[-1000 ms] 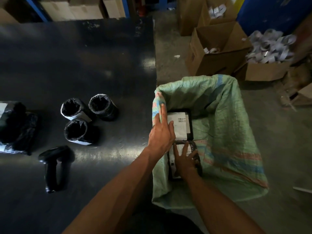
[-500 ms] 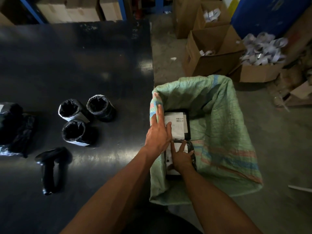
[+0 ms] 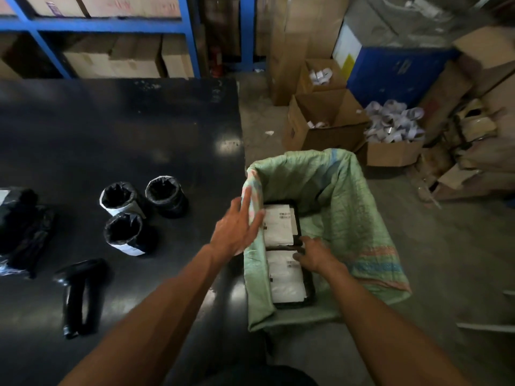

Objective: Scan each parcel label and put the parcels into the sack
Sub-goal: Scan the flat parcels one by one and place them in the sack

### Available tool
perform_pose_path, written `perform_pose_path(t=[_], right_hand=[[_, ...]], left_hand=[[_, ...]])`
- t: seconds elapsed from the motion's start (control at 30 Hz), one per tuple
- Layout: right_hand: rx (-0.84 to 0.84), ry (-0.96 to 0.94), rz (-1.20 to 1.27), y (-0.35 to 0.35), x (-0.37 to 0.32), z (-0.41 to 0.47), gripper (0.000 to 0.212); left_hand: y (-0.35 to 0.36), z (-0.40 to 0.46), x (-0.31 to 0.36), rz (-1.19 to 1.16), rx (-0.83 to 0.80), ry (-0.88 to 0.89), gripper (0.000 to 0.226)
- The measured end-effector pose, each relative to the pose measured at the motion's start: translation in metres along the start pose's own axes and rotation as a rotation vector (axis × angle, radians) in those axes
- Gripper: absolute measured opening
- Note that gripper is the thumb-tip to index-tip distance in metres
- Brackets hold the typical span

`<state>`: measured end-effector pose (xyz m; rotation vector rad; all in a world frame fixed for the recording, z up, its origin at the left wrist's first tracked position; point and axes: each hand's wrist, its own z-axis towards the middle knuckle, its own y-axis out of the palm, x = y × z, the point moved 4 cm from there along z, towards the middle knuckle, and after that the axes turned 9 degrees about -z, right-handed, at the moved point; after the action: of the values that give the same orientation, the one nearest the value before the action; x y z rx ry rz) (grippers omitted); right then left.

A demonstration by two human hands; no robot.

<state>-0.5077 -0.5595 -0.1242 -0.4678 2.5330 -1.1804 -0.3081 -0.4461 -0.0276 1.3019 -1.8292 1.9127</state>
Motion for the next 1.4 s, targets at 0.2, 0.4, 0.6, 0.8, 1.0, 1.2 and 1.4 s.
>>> perform_pose_path(t=[0.2, 0.4, 0.6, 0.8, 1.0, 1.2, 1.4], right_hand=[[0.284, -0.036, 0.014, -0.076, -0.031, -0.027, 0.055], [0.512, -0.121, 0.070, -0.135, -0.110, -0.060, 0.043], [0.593, -0.240, 0.037, -0.143, -0.210, -0.091, 0.037], [0.539, -0.367, -0.002, -0.115, -0.312, -0.110, 0.039], [0.468, -0.478, -0.037, -0.065, -0.411, -0.130, 0.039], [0.286, -0.523, -0.152, 0.002, -0.486, -0.137, 0.055], [0.077, -0.392, -0.309, 0.058, -0.516, -0.132, 0.084]], left_hand=[[-0.068, -0.009, -0.039, 0.132, 0.211, 0.016, 0.060], [-0.135, -0.035, -0.082, 0.222, 0.256, -0.024, 0.055], [-0.196, -0.068, -0.140, 0.277, 0.270, -0.099, 0.053], [-0.256, -0.107, -0.206, 0.290, 0.297, -0.185, 0.053], [-0.307, -0.144, -0.278, 0.301, 0.311, -0.327, 0.055], [-0.343, -0.166, -0.335, 0.294, 0.325, -0.394, 0.057], [-0.371, -0.163, -0.372, 0.267, 0.393, -0.462, 0.070]])
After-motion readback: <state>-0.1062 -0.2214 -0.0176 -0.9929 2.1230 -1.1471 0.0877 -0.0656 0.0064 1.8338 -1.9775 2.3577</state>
